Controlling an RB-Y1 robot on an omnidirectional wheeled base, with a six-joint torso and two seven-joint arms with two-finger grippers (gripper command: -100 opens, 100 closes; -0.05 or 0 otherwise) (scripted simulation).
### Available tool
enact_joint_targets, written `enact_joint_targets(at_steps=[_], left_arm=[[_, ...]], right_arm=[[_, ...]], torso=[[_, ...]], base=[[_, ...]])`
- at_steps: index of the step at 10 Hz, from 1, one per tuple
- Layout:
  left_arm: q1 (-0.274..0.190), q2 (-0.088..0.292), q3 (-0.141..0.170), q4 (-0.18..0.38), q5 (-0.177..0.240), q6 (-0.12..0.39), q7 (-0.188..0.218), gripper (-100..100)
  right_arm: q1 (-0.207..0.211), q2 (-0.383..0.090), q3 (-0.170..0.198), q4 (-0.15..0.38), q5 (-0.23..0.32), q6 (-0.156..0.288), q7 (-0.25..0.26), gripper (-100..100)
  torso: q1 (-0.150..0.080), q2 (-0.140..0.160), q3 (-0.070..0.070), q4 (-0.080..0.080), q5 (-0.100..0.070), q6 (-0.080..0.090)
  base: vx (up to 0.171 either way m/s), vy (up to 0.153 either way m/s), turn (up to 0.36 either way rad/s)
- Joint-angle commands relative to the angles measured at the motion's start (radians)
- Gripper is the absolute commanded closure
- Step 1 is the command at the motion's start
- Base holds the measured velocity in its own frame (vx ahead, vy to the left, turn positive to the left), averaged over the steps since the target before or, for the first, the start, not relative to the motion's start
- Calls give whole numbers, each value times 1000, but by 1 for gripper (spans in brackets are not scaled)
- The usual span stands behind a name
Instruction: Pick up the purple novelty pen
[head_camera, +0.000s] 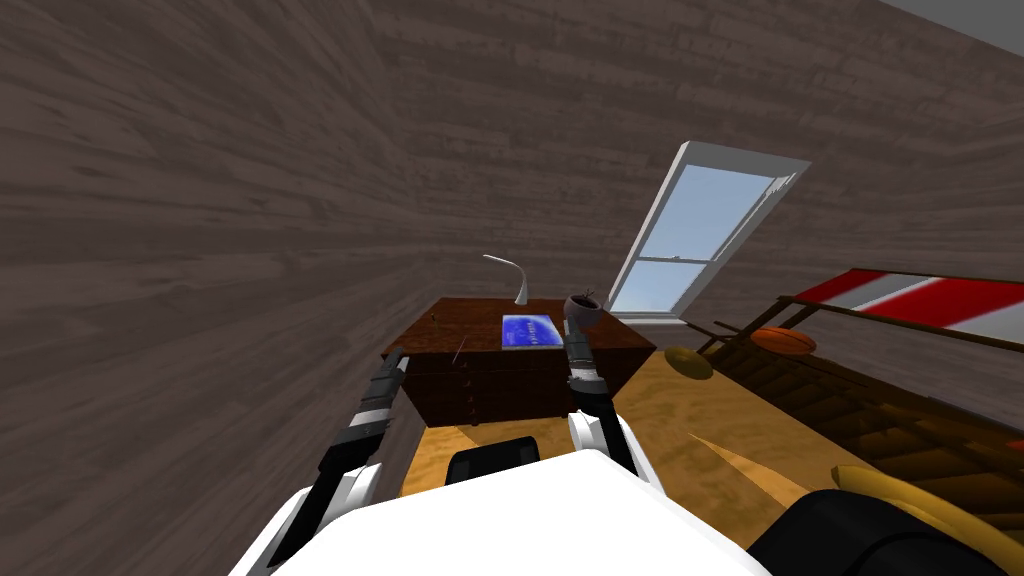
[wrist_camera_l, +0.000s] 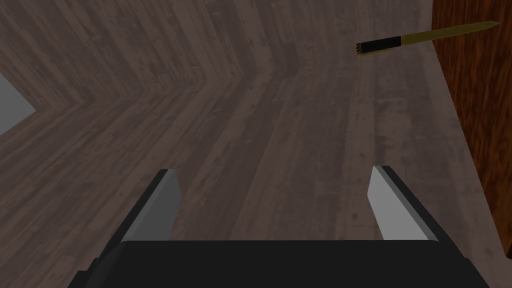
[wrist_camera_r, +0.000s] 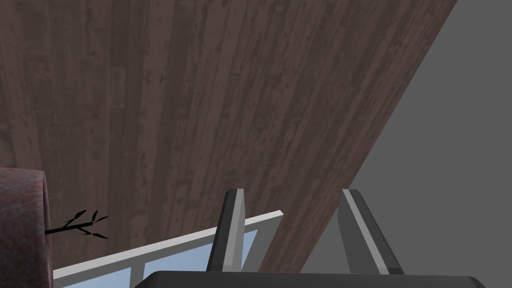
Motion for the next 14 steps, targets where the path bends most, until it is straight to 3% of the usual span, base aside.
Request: enact_joint_targets(at_steps=[1,9,14], left_arm=[[-6,-2,3,33,2,-6,-4,-100],[-49,-8,21,218,12,-31,-29,-100],[-76,-49,33,339,18,-48,-45,-100]], right_arm=[[0,0,0,0,0,0,0,0],[0,0,0,0,0,0,0,0],[0,0,0,0,0,0,0,0]], torso=[[0,0,0,0,0,0],[-2,-1,0,0,0,0],[-1,-2,-1,0,0,0]], base=[[34,-78,32],[38,-93,40],[47,-95,40]])
